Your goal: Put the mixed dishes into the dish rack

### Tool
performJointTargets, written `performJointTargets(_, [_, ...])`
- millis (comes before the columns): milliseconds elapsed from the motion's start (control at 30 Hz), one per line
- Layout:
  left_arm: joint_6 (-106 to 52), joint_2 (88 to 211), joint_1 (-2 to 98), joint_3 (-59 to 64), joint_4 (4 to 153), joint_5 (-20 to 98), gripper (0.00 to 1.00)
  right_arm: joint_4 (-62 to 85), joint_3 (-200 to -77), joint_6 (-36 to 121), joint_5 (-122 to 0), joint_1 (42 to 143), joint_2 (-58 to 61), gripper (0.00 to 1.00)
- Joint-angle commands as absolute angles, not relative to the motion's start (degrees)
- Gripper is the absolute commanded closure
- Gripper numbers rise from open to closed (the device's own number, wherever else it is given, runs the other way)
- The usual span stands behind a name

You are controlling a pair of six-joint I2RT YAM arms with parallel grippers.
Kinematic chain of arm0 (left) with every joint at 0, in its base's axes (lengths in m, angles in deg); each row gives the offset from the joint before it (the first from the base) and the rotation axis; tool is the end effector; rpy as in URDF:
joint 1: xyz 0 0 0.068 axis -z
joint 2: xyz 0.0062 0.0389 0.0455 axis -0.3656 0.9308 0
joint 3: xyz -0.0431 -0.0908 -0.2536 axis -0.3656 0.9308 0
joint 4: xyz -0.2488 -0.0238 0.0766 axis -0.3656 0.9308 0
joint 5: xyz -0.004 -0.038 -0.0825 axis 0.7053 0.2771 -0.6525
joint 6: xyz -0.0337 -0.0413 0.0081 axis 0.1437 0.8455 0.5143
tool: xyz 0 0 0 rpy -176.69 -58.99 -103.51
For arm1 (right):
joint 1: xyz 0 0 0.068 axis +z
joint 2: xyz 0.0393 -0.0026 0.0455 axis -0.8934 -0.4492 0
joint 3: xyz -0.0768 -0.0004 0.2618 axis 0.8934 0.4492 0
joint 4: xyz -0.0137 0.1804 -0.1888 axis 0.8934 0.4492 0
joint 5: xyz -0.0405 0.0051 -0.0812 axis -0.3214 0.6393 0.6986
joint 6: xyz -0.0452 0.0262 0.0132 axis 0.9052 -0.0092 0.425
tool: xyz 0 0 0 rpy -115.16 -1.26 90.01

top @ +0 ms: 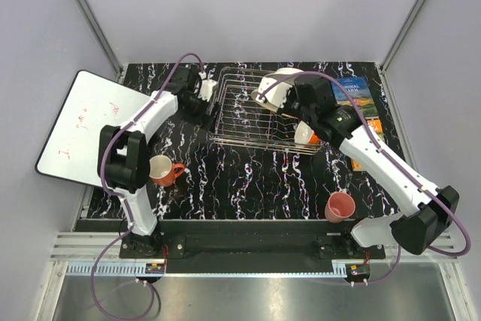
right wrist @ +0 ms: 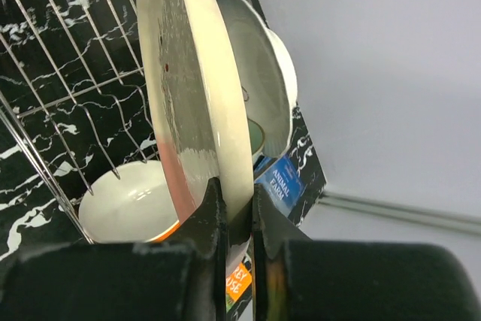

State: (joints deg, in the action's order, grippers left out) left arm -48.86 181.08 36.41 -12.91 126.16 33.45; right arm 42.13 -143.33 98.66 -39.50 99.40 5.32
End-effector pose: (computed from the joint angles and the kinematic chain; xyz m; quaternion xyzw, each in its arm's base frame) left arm 0.3792 -0.1100 0.2415 0.2380 0.9400 -0.1258 0.2095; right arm 0.2465 0.1690 0.3946 -0.5312 0.6663 -0.1641 0.4969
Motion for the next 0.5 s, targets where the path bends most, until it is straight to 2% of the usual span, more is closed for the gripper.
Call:
performJointTargets(0, [-52.7, 176.19, 36.39, -9.44, 127.38, 36.79, 0.01, 30.43, -141.67, 108.96, -41.18, 99.43, 7.6, 1.0])
performJointTargets(467, [-54.29, 174.7, 36.39, -6.53, 127.64, 37.41, 0.01, 28.57, -140.52, 117.23, -44.78, 99.52, 6.99, 1.0])
